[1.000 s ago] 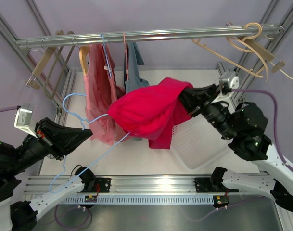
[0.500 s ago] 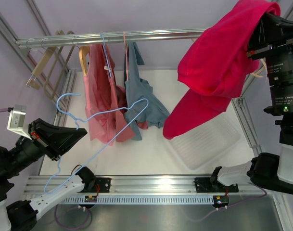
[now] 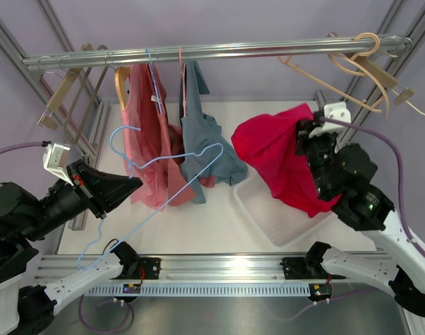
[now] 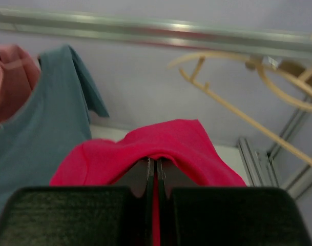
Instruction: Remove the t-shirt from the hanger
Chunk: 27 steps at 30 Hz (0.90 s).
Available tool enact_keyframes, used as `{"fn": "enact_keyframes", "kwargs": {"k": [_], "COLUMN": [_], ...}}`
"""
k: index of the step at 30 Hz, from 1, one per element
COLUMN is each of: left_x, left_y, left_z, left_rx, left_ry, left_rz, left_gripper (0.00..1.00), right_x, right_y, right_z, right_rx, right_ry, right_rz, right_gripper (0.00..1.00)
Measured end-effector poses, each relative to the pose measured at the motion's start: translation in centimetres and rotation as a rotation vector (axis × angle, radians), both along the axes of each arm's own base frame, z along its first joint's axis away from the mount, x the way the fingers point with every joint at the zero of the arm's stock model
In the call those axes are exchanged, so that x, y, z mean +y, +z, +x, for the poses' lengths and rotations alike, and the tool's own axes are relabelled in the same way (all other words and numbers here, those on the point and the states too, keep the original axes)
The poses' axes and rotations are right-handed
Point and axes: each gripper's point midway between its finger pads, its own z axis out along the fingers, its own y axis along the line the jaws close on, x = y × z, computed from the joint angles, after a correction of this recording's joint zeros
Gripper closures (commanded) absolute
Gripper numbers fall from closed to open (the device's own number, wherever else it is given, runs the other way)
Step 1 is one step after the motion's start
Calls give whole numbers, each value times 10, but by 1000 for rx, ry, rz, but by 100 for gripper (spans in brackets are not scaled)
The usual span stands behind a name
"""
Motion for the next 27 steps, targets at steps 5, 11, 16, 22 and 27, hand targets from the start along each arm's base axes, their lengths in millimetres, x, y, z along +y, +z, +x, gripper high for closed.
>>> {"fn": "enact_keyframes", "kwargs": {"k": [5, 11, 16, 22, 27], "left_x": [-7, -19, -33, -53, -65], "left_y": [-7, -7, -10, -29, -43], "left_z": [8, 22, 47, 90, 122], "left_rx": [22, 29, 45, 89, 115], "left_ry": [0, 1, 30, 101, 165], "left_rz": [22, 50, 96, 183, 251], "left_gripper": [100, 100, 100, 100, 100], "right_x": [-42, -106, -103, -76, -64], "right_y": [-71, -129, -202, -300, -349], "right_z": [-23, -54, -55, -55, -65], "right_rx": [82, 132, 298, 531, 638], "right_ry": [-88, -287, -363, -403, -380], "right_rz": [86, 358, 404, 399, 466], "right_gripper": [100, 100, 98, 94, 87]}}
